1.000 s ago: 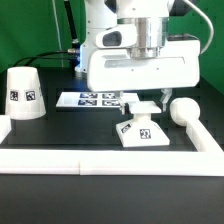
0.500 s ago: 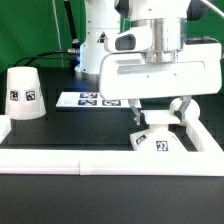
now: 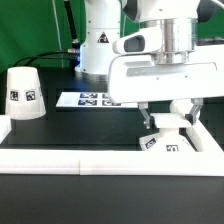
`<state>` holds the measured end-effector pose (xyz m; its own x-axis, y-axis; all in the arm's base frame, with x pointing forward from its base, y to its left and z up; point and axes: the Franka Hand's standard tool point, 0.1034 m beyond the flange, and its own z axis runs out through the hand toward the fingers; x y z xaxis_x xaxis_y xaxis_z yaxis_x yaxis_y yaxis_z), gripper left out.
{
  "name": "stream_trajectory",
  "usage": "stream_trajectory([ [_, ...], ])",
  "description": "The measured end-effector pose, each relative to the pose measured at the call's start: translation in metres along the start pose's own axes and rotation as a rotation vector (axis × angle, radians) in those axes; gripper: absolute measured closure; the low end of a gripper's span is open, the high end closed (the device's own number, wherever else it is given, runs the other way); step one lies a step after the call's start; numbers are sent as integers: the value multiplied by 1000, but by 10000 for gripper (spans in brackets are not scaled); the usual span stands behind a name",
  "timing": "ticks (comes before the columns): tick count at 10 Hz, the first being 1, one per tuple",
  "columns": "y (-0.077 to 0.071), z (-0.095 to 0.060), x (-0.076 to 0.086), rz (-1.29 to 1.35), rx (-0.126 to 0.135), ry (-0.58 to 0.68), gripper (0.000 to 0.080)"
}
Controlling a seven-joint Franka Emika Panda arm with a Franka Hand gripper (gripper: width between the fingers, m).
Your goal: Assemble lamp
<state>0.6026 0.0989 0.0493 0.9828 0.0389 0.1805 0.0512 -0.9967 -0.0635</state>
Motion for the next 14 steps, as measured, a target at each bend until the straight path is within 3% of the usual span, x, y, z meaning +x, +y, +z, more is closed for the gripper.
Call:
stream_trajectory([
  [4,1,-1,2,-23,-7,10,263],
  [6,1,-8,-2,-48,-8,10,122],
  [7,1,-11,-8,-57,-8,6,122],
  [11,-3,-28,-49,-99,-8,-14,101],
  [14,-22,-39,-81,-114,-1,-34,101],
])
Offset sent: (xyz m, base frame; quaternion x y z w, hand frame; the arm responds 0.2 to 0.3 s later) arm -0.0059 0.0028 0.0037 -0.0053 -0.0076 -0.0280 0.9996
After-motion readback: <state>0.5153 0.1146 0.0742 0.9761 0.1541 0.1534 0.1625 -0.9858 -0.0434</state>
